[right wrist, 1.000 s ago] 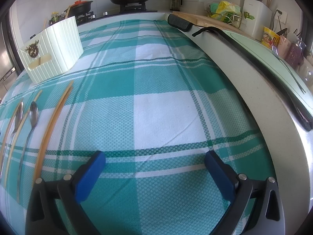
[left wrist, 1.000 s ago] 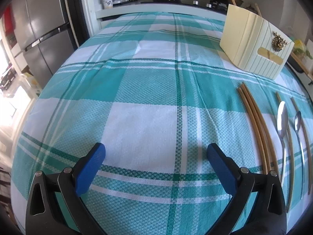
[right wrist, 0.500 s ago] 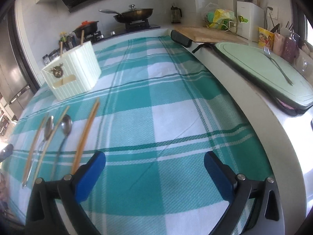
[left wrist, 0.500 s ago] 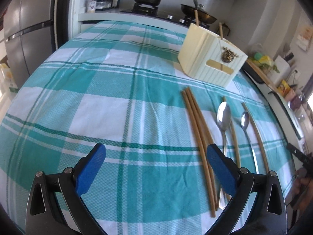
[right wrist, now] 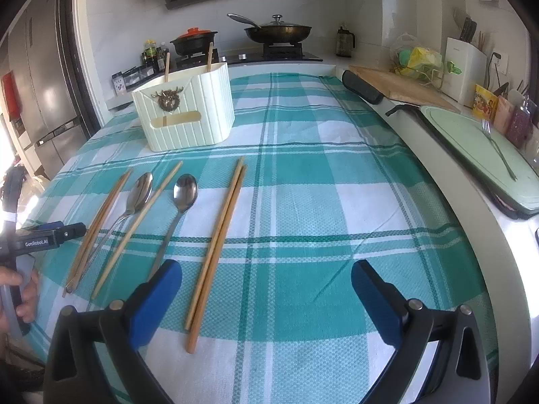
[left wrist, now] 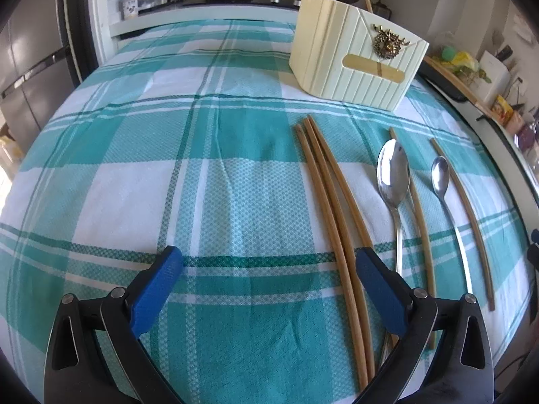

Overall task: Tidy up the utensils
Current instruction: 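Lower the right tool onto a wooden chopstick and open it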

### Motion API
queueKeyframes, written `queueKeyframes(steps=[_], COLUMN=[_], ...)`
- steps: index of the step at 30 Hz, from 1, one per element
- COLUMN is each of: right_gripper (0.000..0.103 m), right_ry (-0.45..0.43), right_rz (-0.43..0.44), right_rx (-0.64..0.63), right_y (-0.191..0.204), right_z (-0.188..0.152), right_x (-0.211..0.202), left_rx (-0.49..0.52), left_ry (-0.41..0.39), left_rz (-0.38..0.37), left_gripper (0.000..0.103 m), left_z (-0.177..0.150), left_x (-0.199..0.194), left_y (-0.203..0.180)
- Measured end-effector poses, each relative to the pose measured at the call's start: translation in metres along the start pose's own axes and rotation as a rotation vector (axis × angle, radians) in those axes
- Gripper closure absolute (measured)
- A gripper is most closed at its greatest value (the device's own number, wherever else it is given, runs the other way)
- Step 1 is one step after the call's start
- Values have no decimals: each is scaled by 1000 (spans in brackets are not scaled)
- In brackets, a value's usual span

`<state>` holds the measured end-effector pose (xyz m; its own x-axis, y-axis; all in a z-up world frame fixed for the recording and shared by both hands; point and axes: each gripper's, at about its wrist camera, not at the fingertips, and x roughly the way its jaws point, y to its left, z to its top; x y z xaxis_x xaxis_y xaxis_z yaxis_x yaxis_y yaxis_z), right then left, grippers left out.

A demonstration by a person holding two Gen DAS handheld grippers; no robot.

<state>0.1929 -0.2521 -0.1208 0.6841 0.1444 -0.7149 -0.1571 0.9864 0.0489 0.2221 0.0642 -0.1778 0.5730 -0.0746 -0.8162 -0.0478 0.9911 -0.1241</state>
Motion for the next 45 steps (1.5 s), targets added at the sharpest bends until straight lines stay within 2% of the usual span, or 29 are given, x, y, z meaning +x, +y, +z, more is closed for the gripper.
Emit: queueKeyframes(steps=[3, 8, 12, 15, 20, 21, 23, 26, 34, 41, 43, 45], right_gripper=[1, 1, 1, 2, 51, 55, 69, 84, 85, 85, 85, 85], right_ry=[-6, -20, -1, 14, 88, 103, 135, 190, 236, 270, 284, 298], right_rz=[-2, -21, -30, -17, 69, 100, 141, 139, 63, 89, 93, 97], right_rx=[-4, -33, -34, -23, 17, 33, 41, 21, -71, -89, -104, -117], right_y=[2, 7, 8, 8, 9, 10, 14, 22, 35, 31, 31, 33], right_z=[-1, 1, 0, 2, 13, 15, 18, 18, 28, 50, 57, 66], right_x=[-2, -5, 1, 9, 40, 47, 62, 81, 93, 114, 121, 129], left_rx=[25, 22, 45, 46, 51, 53, 54, 56, 69, 106, 135, 182], left_ry=[6, 5, 18, 18, 16, 13, 11, 10, 19, 106, 133, 154], left_rz=[40, 55, 102, 105, 103, 103, 101, 99, 95, 34, -4, -7], left_gripper=[1, 1, 0, 0, 0, 0, 0, 0, 0, 2, 4, 14], left_z=[0, 2, 7, 10, 13, 13, 13, 12, 20, 42, 50, 58], left_x=[3, 5, 12, 14, 16, 16, 16, 16, 21, 34, 38, 43], left_y=[-4, -3, -5, -6, -6, -6, -6, -6, -9, -12, -18, -25])
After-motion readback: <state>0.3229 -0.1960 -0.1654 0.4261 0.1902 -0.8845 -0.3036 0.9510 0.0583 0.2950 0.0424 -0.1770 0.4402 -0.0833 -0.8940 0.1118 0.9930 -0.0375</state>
